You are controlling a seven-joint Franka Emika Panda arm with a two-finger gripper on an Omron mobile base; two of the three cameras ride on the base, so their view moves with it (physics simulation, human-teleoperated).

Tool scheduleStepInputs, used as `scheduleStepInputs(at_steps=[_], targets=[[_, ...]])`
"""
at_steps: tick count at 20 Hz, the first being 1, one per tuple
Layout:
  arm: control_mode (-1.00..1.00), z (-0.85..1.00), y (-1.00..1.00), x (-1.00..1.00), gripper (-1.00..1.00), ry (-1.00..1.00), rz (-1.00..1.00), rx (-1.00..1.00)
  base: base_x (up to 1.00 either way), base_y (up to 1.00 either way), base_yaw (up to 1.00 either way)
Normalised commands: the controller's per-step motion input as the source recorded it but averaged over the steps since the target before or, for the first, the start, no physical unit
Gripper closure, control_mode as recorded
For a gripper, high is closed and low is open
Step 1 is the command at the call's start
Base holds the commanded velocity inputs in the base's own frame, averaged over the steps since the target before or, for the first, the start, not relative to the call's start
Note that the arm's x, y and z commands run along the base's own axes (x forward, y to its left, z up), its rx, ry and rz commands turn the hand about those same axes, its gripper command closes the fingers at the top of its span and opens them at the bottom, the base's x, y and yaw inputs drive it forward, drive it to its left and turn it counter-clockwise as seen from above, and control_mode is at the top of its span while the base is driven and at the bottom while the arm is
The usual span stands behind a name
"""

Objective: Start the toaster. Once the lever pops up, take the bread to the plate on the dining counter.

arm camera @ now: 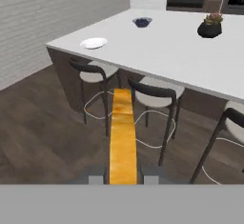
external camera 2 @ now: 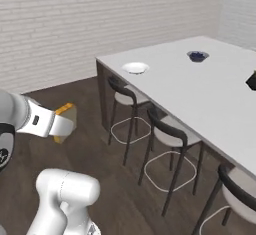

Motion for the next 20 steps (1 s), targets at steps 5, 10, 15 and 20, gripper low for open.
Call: scheduleStepInputs(at_steps=[5,10,15,20], targets=[[1.00,0.00,0.00,0.00,1.00,0.00,0.00,0.00,1.00,0.81,-0.55],[1.00,0.00,0.00,0.00,1.00,0.00,0.00,0.00,1.00,0.90,-0.55],[1.00,0.00,0.00,0.00,1.00,0.00,0.00,0.00,1.00,0.93,-0.54],[1.00,0.00,0.00,0.00,1.00,0.00,0.00,0.00,1.00,0.99,-0.46]])
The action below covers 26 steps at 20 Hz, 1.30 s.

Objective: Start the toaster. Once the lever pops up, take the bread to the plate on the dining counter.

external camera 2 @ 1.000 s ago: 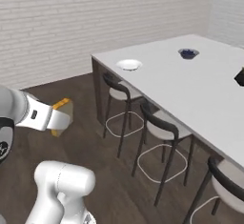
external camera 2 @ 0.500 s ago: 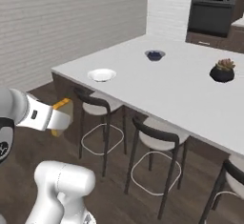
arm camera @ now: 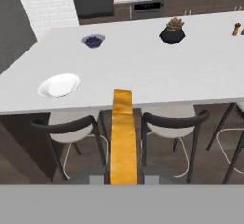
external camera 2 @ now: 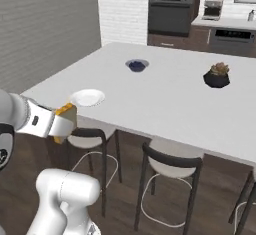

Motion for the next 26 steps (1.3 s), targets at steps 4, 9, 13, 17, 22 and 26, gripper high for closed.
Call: scheduleStepInputs(at_steps=[4,9,13,17,22,26], targets=[[1.00,0.00,0.00,0.00,1.00,0.00,0.00,0.00,1.00,1.00,-0.27],[1.00,0.00,0.00,0.00,1.00,0.00,0.00,0.00,1.00,1.00,-0.23],[1.00,0.00,0.00,0.00,1.00,0.00,0.00,0.00,0.92,0.98,-0.15],[1.00,0.00,0.00,0.00,1.00,0.00,0.00,0.00,0.87,0.66,-0.14],[1.00,0.00,0.00,0.00,1.00,0.00,0.00,0.00,0.46,0.54,-0.13],[1.00,0.00,0.00,0.00,1.00,0.00,0.00,0.00,0.00,0.66,-0.01]])
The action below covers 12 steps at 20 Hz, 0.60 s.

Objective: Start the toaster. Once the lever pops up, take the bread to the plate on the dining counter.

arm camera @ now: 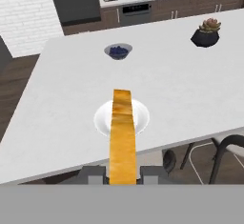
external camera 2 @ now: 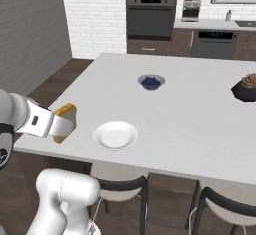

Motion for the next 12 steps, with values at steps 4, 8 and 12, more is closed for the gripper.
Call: scheduleStepInputs(at_steps=[4,8,12], targets=[[1.00,0.00,0.00,0.00,1.00,0.00,0.00,0.00,0.00,0.44,0.00],[1.00,0.00,0.00,0.00,1.00,0.00,0.00,0.00,0.00,0.04,0.00],[1.00,0.00,0.00,0.00,1.00,0.00,0.00,0.00,0.00,0.00,0.00]])
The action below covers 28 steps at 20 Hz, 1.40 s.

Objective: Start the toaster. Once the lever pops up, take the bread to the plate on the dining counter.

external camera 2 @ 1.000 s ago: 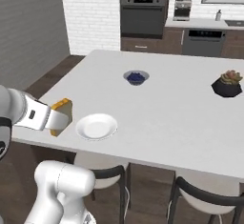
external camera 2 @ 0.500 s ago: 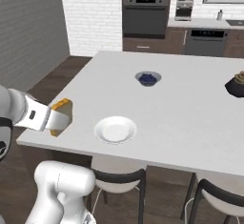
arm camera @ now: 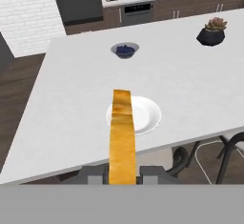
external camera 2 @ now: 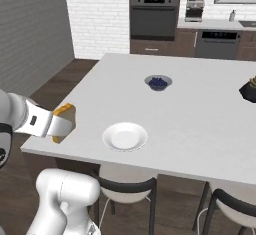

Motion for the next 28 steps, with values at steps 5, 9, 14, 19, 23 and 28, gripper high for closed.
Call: scheduleStepInputs(at_steps=[5,9,14,19,23,28], targets=[[1.00,0.00,0.00,0.00,1.00,0.00,0.00,0.00,0.02,-0.02,0.01],[1.00,0.00,0.00,0.00,1.00,0.00,0.00,0.00,0.24,-0.11,0.05],[-1.00,0.00,-0.22,0.33,1.00,0.02,0.09,0.00,0.07,-0.05,0.02],[-1.00,-0.11,-0.55,0.49,1.00,0.10,0.16,0.06,0.00,0.00,0.00],[-1.00,-0.29,-0.79,0.81,1.00,0.12,0.25,0.27,0.00,0.00,0.00],[-1.00,-0.60,-0.22,1.00,1.00,0.09,0.31,0.31,0.00,0.00,0.00]])
